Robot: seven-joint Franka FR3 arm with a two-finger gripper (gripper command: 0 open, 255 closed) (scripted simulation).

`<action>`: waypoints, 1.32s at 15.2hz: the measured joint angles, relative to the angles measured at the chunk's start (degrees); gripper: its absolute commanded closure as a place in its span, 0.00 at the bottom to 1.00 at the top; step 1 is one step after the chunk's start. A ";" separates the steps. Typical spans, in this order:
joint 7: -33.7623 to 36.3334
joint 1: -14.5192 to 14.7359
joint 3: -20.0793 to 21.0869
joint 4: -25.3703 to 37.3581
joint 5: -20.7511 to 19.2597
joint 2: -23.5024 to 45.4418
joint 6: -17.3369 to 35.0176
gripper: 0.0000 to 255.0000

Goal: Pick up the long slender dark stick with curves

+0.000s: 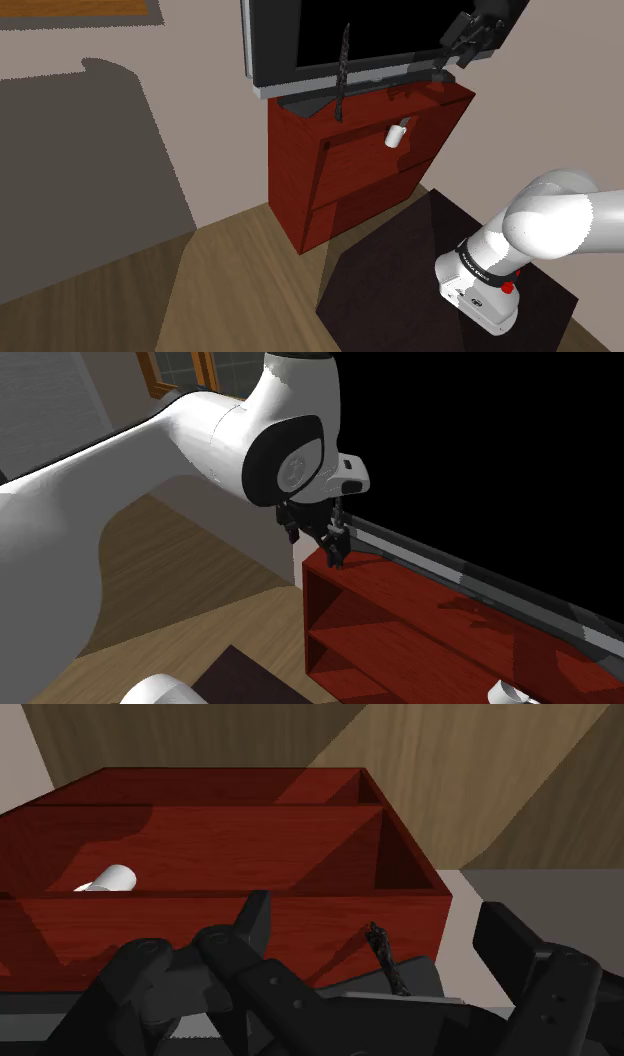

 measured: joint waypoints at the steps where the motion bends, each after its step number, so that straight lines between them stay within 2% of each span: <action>1: 0.00 0.00 0.00 0.00 0.00 0.00 0.00 0.00; 4: 0.71 0.29 1.59 -4.57 -0.12 -0.86 7.75 0.00; 10: 2.16 0.43 5.05 -13.92 -1.62 0.68 30.73 0.00; 13: 4.07 -0.07 7.70 -17.24 -2.93 4.68 44.04 0.00; 17: 7.11 -3.25 11.60 -18.75 -6.43 12.40 61.60 0.00; 19: 9.90 -6.48 15.10 -18.56 -9.07 15.65 68.96 0.00; 20: 12.02 -9.24 17.97 -17.86 -10.91 18.01 72.92 0.00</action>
